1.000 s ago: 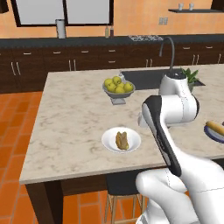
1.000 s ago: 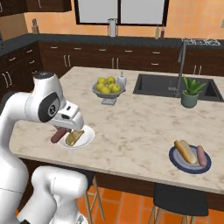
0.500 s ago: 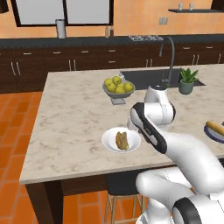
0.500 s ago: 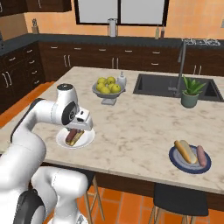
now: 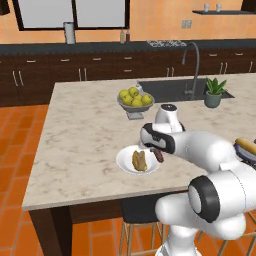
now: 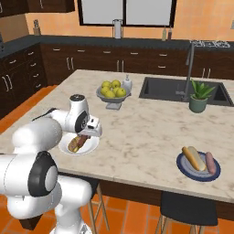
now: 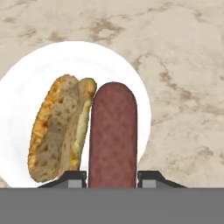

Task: Place one bun and one sausage from the bowl on each plate.

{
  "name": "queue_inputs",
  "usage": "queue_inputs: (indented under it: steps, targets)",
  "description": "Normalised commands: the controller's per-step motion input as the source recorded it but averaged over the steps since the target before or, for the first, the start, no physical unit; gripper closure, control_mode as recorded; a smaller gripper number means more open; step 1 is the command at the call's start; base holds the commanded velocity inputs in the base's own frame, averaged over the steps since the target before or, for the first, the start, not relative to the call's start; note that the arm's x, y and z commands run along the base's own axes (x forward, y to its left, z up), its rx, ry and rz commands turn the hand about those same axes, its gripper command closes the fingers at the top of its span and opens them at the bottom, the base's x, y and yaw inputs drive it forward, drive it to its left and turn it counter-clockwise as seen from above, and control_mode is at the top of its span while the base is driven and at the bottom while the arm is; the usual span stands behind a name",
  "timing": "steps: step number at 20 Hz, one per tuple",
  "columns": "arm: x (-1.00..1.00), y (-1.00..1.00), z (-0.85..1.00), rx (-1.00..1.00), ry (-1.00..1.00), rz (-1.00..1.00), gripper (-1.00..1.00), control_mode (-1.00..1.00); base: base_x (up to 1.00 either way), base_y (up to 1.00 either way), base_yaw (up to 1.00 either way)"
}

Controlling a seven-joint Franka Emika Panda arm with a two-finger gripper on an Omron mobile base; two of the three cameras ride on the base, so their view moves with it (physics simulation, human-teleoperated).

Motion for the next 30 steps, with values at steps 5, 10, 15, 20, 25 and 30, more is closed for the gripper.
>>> queue_inputs:
  steps: [5,10,15,20,25,30]
  targets:
    - [0.33,0.0,-0.51,0.0,0.0,0.0,1.0,-1.0,0.0,0.0,0.0]
    - [0.32,0.0,-0.37,0.0,0.0,0.0,1.0,-1.0,0.0,0.0,0.0]
    - [0.27,0.0,-0.31,0.0,0.0,0.0,1.0,-1.0,0.0,0.0,0.0]
    - [0.36,0.0,-0.28,0.0,0.0,0.0,1.0,-1.0,0.0,0.0,0.0]
    - [0.12,0.0,-0.09,0.0,0.0,0.0,1.0,-1.0,0.0,0.0,0.0]
    - [0.0,0.0,0.0,0.0,0.0,0.0,-1.0,-1.0,0.0,0.0,0.0]
